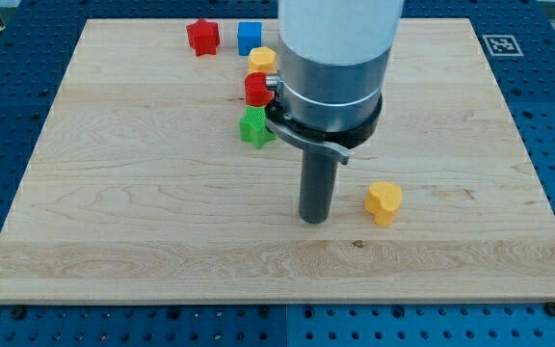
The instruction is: Move the yellow heart towards the bottom right side of the board
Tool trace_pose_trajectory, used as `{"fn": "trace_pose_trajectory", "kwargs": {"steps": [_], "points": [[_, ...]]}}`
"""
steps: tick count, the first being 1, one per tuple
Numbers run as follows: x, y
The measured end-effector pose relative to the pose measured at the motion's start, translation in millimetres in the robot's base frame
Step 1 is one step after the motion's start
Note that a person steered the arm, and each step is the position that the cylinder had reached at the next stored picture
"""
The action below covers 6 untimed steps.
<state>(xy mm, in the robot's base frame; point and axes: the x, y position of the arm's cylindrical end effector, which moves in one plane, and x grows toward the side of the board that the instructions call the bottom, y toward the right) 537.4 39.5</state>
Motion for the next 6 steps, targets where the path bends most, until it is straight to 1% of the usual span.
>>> {"fn": "trace_pose_trajectory", "kwargs": {"steps": [1,4,6], "points": [[-9.9,10.0],[-7.6,90.9],[-13.5,100.8]]}}
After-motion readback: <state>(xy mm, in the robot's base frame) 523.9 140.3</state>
